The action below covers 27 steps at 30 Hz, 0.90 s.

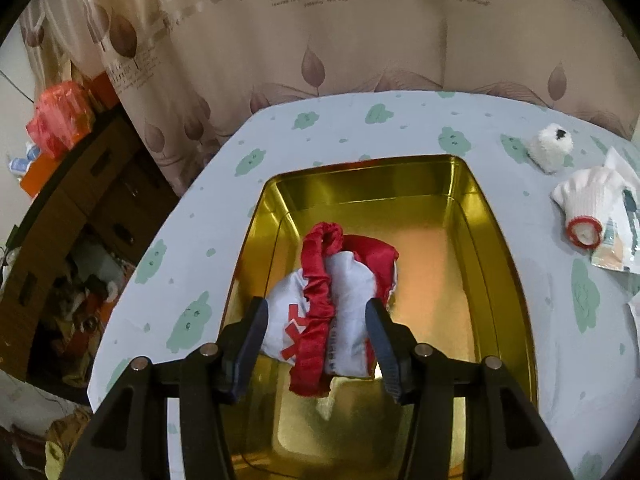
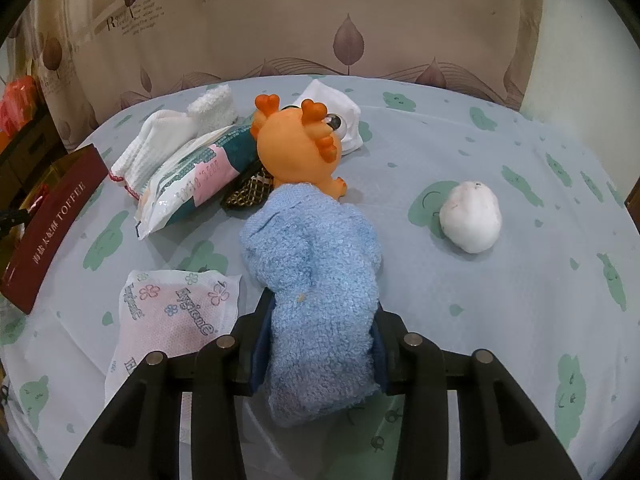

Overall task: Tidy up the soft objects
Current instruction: 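Carry the red-white bag with the left tool into the tin and release, then carry the blue towel with the right tool into the tin and release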

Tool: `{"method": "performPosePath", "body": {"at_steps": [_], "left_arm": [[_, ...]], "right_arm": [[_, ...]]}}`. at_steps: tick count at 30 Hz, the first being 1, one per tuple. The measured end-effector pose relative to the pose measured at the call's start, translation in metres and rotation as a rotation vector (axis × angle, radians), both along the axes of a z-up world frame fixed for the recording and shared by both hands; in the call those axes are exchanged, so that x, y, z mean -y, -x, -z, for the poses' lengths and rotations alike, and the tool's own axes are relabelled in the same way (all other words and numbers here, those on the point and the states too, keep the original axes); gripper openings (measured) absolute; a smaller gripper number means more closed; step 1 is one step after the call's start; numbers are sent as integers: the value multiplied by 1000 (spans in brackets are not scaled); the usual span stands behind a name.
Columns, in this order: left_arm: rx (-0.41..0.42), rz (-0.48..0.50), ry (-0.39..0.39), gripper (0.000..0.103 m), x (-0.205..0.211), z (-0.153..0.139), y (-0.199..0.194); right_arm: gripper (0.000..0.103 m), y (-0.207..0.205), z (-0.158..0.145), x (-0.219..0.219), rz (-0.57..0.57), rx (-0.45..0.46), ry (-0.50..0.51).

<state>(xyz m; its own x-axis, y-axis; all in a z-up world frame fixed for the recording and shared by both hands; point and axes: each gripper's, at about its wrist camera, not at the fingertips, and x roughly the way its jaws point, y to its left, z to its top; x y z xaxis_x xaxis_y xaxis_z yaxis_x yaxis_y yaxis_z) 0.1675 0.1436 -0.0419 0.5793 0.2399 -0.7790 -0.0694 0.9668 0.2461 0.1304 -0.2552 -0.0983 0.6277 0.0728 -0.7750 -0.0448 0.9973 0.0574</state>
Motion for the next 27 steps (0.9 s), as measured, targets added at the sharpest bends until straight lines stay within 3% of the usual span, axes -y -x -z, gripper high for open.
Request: {"method": "performPosePath", "body": {"at_steps": [16, 27], "left_arm": [[79, -11, 52, 52, -25, -15, 34], [156, -56, 92, 52, -58, -25, 56]], "right_arm": [[29, 7, -7, -5, 18, 32, 43], [28, 27, -35, 0, 66, 69, 22]]}}
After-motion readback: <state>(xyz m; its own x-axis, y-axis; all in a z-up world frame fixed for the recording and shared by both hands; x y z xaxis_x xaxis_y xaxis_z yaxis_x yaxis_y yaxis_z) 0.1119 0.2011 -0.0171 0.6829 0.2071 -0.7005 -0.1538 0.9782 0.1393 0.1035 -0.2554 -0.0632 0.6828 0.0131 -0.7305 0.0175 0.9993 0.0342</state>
